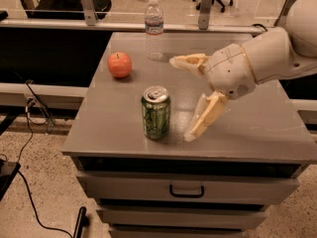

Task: Knock green can over

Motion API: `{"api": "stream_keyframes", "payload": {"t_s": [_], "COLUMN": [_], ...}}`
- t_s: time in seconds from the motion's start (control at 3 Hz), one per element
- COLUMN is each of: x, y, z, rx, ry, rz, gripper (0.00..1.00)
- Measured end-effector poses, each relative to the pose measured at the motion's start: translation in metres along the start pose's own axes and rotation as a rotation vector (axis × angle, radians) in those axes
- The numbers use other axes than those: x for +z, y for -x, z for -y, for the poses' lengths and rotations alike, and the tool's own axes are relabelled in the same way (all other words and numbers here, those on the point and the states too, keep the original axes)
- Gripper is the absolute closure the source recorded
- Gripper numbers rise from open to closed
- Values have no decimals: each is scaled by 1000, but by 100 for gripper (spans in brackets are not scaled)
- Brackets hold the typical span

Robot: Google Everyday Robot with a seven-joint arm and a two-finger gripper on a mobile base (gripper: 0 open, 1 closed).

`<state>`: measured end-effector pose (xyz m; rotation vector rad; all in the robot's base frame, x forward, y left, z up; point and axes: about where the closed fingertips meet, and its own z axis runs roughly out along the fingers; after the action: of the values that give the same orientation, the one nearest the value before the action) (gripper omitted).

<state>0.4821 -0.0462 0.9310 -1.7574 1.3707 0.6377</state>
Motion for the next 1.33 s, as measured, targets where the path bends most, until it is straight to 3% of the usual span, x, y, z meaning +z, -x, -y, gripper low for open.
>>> {"api": "stream_keyframes", "payload": {"t_s": [0.33,0.67,1.33], "x": [15,33,64], "y": [-4,-7,-11], "z": [13,21,5], "rx": [14,26,78], "ry": [-9,17,97], "rz": [174,265,351], "gripper": [0,0,0]}}
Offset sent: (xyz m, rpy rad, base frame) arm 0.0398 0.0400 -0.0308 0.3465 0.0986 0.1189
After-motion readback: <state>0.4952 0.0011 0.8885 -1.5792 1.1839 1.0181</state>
